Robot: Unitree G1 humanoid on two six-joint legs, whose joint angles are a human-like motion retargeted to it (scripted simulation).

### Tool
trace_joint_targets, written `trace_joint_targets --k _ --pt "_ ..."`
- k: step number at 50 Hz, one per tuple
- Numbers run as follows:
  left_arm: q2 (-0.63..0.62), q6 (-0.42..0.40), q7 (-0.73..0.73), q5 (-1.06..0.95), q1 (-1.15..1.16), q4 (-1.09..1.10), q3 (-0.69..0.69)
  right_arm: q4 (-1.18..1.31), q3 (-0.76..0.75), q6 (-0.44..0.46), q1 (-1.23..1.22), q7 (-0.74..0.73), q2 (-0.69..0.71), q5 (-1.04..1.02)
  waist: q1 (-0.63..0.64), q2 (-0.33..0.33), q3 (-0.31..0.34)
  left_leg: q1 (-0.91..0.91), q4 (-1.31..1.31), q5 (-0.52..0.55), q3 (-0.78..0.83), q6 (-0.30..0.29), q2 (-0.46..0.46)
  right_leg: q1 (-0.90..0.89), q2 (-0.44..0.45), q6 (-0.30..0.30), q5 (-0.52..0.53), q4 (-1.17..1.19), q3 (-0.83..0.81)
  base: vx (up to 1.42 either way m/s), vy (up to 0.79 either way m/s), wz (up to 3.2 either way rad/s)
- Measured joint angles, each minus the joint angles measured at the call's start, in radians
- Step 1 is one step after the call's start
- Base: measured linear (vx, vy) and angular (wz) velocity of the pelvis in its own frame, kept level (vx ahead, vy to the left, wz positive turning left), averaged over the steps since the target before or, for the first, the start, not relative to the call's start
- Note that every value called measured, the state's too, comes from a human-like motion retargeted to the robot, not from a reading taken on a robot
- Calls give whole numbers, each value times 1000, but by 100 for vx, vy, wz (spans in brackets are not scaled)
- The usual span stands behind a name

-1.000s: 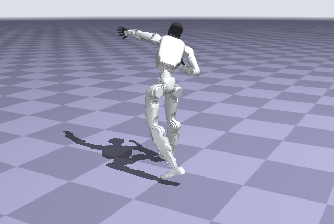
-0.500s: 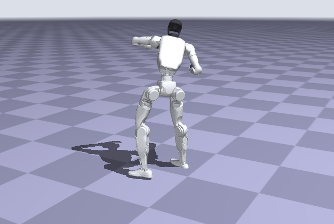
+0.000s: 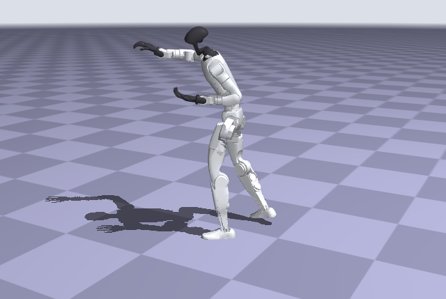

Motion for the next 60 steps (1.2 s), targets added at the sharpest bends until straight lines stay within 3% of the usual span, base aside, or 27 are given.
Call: trace_joint_targets --k 1,2,3,5,7,10,12,15,17,20,25,28,30,35,40,43,45,47,48,50,51,52,55,57,60 --pt "84 1 246 529 27 76 82 -169 -258 -29 233 0 31 -18 -42 22 8 -6 8 -1 -74 -27 18 19 32 1 43 21 -24 44 1 298" --pt "132 1 360 820 42 116 130 -309 -477 -54 436 13 73 -34 -77 42 14 -3 0 3 -142 -55 31 32 61 2 82 47 -39 43 -1 315" --pt "109 1 211 638 31 85 106 -392 -614 -70 581 52 135 -46 -98 58 16 18 -42 16 -201 -84 35 33 83 6 115 81 -39 39 -3 293" --pt "114 -10 216 620 -90 103 50 -346 -687 -68 664 79 162 -45 -128 77 13 61 -138 49 -290 -51 26 4 105 7 157 161 -3 33 -6 257" --pt "85 -45 82 441 -381 213 -110 17 -480 -55 481 37 95 -15 -120 86 3 78 -172 57 -358 -50 27 -40 117 24 164 231 46 25 -11 201" --pt "10 -71 115 340 -857 590 -321 683 116 -63 -16 -3 103 275 -84 55 -24 68 -183 50 -419 -3 10 -136 77 28 121 307 103 21 -17 126" --pt "-95 -48 219 205 -1028 813 -366 757 160 -76 -72 24 121 451 -63 39 -27 58 -184 43 -454 20 -4 -171 18 11 70 295 89 22 -21 103" --pt "-264 -113 318 45 -1031 926 -257 396 1 -135 39 -144 97 380 -89 57 -14 56 -191 35 -509 5 -5 -161 -49 -6 1 169 12 26 -24 104" --pt "-338 -120 219 -33 -869 798 -127 14 -212 -135 231 -181 123 190 -109 66 3 65 -194 27 -529 -10 5 -135 -63 7 -5 21 -27 28 -28 68" --pt "-353 -57 131 -109 -542 610 9 -510 -469 -132 510 -113 221 -33 -92 51 45 76 -178 -1 -521 4 1 -135 -100 48 15 -174 -26 26 -33 13" --pt "-251 -93 175 -128 -45 677 190 -1046 -556 -209 757 -27 415 -205 -19 40 78 36 -103 -66 -465 61 -20 -240 -231 101 118 -331 -135 23 -38 -24" --pt "-209 -118 250 -141 133 798 346 -1141 -522 -276 880 -3 529 -94 -6 56 79 33 -20 -128 -424 74 -31 -290 -314 116 221 -320 -278 25 -36 -41" --pt "-204 -124 144 -188 209 774 453 -1148 -500 -319 968 33 588 -25 -3 91 79 53 43 -173 -380 57 -19 -320 -350 106 241 -250 -320 28 -34 -76" --pt "-103 -108 117 -166 149 765 686 -1136 -417 -353 1144 108 677 128 -88 249 59 137 244 -222 -244 4 39 -424 -400 28 57 108 -126 36 -34 -118" --pt "209 -132 166 -118 -17 860 793 -1139 -243 -357 1143 251 747 291 -362 364 -44 162 415 -81 -158 -31 64 -499 -309 -12 -15 160 56 41 -29 -185" --pt "576 -126 224 -10 -167 978 802 -1129 -139 -350 1103 266 791 335 -549 421 -80 173 453 24 -58 -18 67 -518 -221 -5 7 71 148 35 -19 -212" --pt "880 -87 283 142 -390 1094 730 -1113 -85 -344 1075 257 822 372 -684 430 -82 165 498 46 -1 12 49 -567 -222 62 3 123 204 33 -10 -154" --pt "1147 22 289 548 -752 1210 488 -1081 -21 -346 1022 265 822 405 -824 457 -42 158 486 45 31 19 26 -546 -184 88 22 44 235 23 -5 -135" --pt "1218 60 281 726 -1008 1228 265 -1055 4 -339 988 274 806 371 -895 481 -11 155 472 31 39 22 15 -526 -163 99 33 -3 242 20 -2 -125" --pt "1192 85 262 1022 -1607 1218 -364 -1008 17 -338 969 267 779 348 -999 548 26 148 414 -8 60 25 -9 -484 -125 120 60 -105 249 22 2 -116" --pt "1054 80 254 1135 -2004 1240 -819 -990 0 -345 979 251 837 367 -1007 534 31 154 360 -27 87 22 -25 -465 -108 133 78 -157 257 24 4 -124" --pt "942 67 244 1255 -2275 1229 -1129 -971 -18 -351 987 244 871 371 -1024 535 39 162 301 -44 117 18 -42 -448 -92 147 95 -207 266 27 6 -135" --pt "744 49 299 1710 -2335 994 -1158 -909 -77 -288 1014 182 847 347 -1094 603 71 201 79 -69 234 -7 -104 -420 -44 194 138 -330 313 31 9 -174" --pt "652 -3 283 1619 -2323 818 -1158 -891 -67 -315 1000 278 886 316 -1123 571 79 220 -56 -58 299 -23 -147 -386 0 160 207 -478 384 30 11 -235" --pt "595 -29 360 1782 -2237 561 -1158 -862 -74 -324 1016 241 957 280 -1147 512 79 202 -44 -78 322 3 -176 -415 13 192 194 -472 481 33 13 -226"
